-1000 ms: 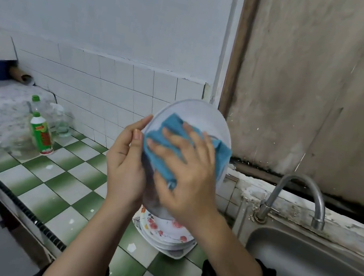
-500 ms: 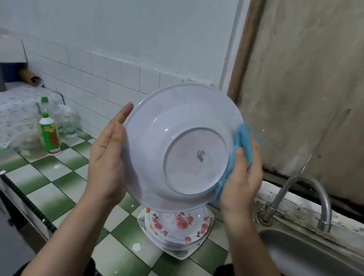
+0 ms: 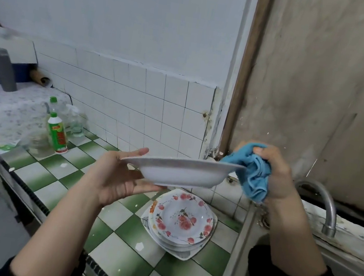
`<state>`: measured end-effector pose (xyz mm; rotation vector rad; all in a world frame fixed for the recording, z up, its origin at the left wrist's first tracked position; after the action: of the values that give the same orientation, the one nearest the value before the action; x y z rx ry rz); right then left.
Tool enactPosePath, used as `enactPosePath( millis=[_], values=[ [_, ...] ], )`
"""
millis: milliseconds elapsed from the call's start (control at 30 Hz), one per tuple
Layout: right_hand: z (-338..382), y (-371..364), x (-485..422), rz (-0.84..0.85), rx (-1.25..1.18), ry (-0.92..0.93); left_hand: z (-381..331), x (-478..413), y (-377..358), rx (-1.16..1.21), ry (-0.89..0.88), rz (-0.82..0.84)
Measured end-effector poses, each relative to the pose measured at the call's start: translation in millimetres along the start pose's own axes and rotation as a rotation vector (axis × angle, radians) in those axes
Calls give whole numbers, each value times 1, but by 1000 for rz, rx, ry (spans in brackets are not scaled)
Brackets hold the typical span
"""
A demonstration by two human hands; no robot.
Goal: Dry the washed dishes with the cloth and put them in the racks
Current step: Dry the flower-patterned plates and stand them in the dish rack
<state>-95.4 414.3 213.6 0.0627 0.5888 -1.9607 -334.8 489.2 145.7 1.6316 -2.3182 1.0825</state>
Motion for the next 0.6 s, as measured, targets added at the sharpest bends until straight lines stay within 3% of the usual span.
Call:
enactPosePath(
  millis=[67,133,200,300,333,400,533,600],
  values=[
    [6,-13,10,144,262,0,-5,-1,2,-19,-79,-47],
    [1,-20,18,180,564,-11,-12,-2,2,-49,-195,-107],
    [-6,-21,17,59,697,21,-14,0,-5,-32,-272,-92],
    [-20,-22,12,-210,587,79,-14,5,-15,-17,-323,-56],
    [-22,-30,13,-232,633,124,-13,6,-18,-25,-342,-47],
    [-36,-58,21,-95,795,185,-10,11,-26,-34,-381,-31],
    [-84,-119,82,534,1022,189,-15,17,-25,69,-433,-24],
    [-95,-116,96,665,1169,297,-22,22,-17,83,-462,-18]
  ],
)
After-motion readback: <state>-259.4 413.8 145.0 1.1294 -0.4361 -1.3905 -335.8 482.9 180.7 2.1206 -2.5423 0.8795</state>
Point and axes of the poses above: each hand's wrist, its own x-axis away from the middle knuckle, its own y-axis out of the back of the hand, z = x × y, the point moved 9 cm from there along -x, towards the middle knuckle, and after that the axes turned 13 degrees about -z, right-handed, at the moved point
